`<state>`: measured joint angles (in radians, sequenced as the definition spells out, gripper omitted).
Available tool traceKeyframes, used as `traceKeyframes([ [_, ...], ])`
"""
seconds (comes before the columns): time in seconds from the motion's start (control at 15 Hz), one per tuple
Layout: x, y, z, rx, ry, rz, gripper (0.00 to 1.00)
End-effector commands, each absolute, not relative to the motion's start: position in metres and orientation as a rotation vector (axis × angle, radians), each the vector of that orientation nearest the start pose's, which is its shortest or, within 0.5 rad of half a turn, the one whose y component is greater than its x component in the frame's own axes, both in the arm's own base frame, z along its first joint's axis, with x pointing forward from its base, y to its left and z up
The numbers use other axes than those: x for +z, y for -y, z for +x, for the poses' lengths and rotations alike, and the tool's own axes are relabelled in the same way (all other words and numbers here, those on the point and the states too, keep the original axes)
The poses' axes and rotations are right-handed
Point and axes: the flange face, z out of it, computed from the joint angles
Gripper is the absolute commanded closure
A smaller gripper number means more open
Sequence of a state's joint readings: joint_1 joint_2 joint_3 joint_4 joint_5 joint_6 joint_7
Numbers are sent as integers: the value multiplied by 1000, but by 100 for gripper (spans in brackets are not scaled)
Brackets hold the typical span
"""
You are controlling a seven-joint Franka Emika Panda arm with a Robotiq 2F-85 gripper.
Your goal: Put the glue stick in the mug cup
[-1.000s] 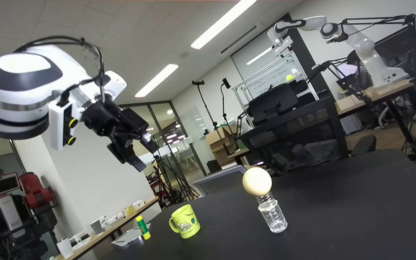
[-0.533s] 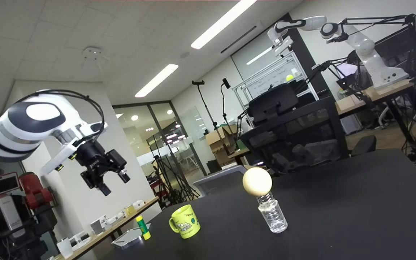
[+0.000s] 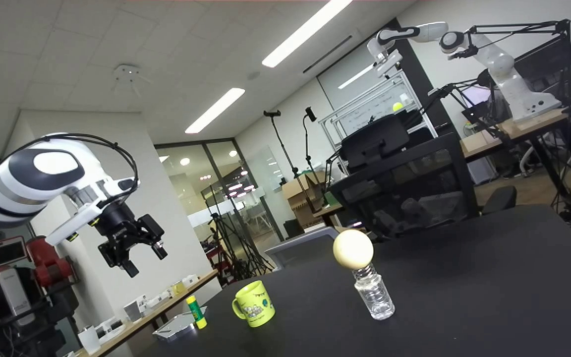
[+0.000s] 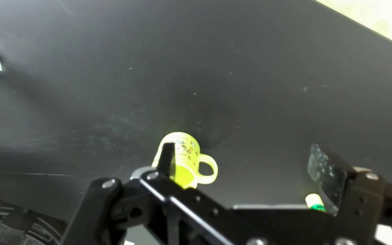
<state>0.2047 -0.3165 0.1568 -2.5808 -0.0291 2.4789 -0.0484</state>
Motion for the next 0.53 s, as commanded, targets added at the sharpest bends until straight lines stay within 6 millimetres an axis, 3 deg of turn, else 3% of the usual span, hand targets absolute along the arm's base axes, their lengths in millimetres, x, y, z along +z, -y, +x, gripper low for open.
traceKeyframes([
  [0.0, 390, -154, 409, -345, 671, -3086, 0],
  [0.2, 390, -154, 409, -345, 671, -3086, 0],
  [0.47, 383, -157, 443, -373, 709, -3083, 0],
])
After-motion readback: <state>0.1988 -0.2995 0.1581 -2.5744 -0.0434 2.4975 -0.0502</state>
